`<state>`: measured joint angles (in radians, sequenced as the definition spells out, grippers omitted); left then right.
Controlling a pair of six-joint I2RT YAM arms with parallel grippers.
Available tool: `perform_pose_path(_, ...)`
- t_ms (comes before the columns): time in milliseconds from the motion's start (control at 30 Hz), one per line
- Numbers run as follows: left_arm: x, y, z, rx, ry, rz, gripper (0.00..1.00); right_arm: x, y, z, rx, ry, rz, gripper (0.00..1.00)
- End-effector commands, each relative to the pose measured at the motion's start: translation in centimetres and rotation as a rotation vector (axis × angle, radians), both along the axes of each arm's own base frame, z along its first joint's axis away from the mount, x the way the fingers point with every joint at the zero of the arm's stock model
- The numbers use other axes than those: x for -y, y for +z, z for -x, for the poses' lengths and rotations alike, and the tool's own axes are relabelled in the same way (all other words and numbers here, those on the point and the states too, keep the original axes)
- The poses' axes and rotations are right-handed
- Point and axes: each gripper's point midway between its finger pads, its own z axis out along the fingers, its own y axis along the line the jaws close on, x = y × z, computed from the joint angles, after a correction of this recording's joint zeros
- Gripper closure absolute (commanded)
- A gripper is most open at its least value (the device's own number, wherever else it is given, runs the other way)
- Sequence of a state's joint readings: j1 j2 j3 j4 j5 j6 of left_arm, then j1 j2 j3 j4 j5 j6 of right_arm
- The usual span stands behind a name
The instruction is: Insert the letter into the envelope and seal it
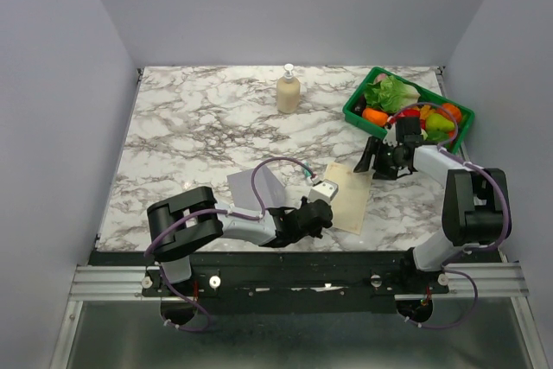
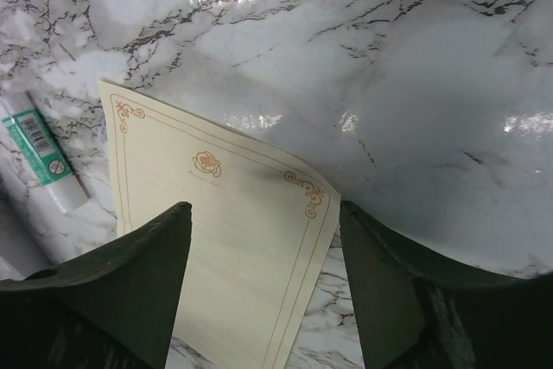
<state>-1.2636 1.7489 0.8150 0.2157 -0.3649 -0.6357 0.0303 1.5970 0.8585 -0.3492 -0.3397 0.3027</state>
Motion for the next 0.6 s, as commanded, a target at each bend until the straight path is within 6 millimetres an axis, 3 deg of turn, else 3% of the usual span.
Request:
perform_pose_path(0, -0.5, -0.5, 0.6, -0.011, -0.019, -0.017, 1.00, -1.0, -0.7, 1.3, -0.055, 0.046, -0.065, 0.24)
perform_pose_path(567, -1.0, -0.9, 0.8, -0.016, -0.022, -0.028, 1.00, -4.4, 1.5, 2.1, -0.004, 0.130, -0.281, 0.24)
